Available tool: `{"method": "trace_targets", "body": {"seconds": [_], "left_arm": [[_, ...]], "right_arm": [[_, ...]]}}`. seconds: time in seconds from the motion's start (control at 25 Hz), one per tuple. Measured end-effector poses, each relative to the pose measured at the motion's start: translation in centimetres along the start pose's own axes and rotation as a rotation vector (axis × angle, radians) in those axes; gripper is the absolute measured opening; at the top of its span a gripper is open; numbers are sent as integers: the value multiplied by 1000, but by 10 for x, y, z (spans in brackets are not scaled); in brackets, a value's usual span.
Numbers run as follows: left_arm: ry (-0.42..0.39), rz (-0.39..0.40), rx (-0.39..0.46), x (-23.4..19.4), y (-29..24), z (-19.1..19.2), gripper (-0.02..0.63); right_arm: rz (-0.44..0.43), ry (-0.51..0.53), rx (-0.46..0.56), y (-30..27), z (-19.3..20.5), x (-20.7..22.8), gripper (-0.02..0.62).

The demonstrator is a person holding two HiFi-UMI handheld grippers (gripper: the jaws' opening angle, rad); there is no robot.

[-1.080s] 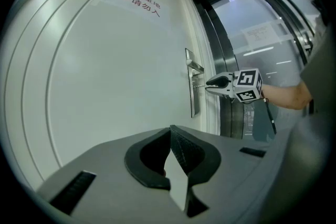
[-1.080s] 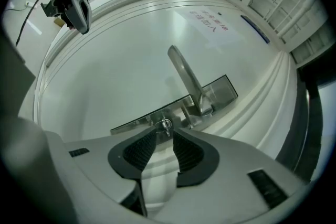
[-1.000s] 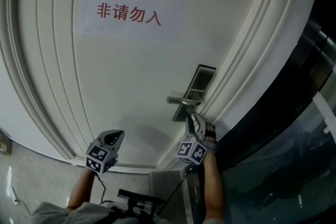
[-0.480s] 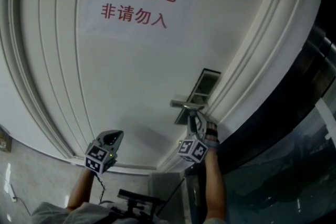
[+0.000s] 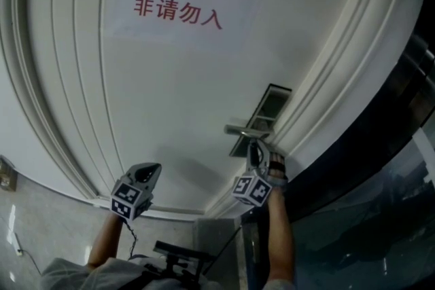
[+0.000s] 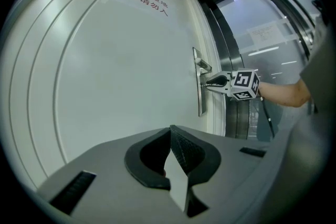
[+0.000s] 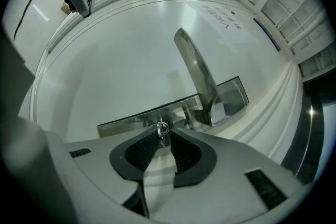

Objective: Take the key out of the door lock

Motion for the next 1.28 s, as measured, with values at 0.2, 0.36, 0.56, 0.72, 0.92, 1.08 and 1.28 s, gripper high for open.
{"method": "trace_targets", "body": {"seconds": [0.2, 0.36, 0.56, 0.72, 0.92, 1.08, 1.28], "left_arm": [[1, -5, -2, 0, 2, 3, 5], [3, -8, -4, 0, 2, 4, 5], [8, -13, 0, 1, 5, 4, 5], [14, -10, 1, 3, 6, 4, 5], [12, -17, 3, 4, 10, 4, 5], [11, -28, 3, 3, 16, 5, 5], [11, -36, 3, 3, 20, 6, 5]], "right_arm": [[16, 45, -6, 1, 1, -5, 44], [45, 91, -3, 0, 1, -8, 28], [40, 141, -1, 1, 0, -9, 25], [36, 163, -5, 1, -1, -8, 23], [27, 198, -9, 0, -2, -9, 21], [20, 187, -11, 1, -2, -8, 20], [11, 199, -21, 1, -3, -8, 20]]}}
Point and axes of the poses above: the fingertips, and each gripper's own axes: y backward along the fingers, x to its right, z out of its underside, the point moved 8 cm from there along y, backward along the fingers, and after that the axes turned 13 degrees about z, right-handed, at the moved point
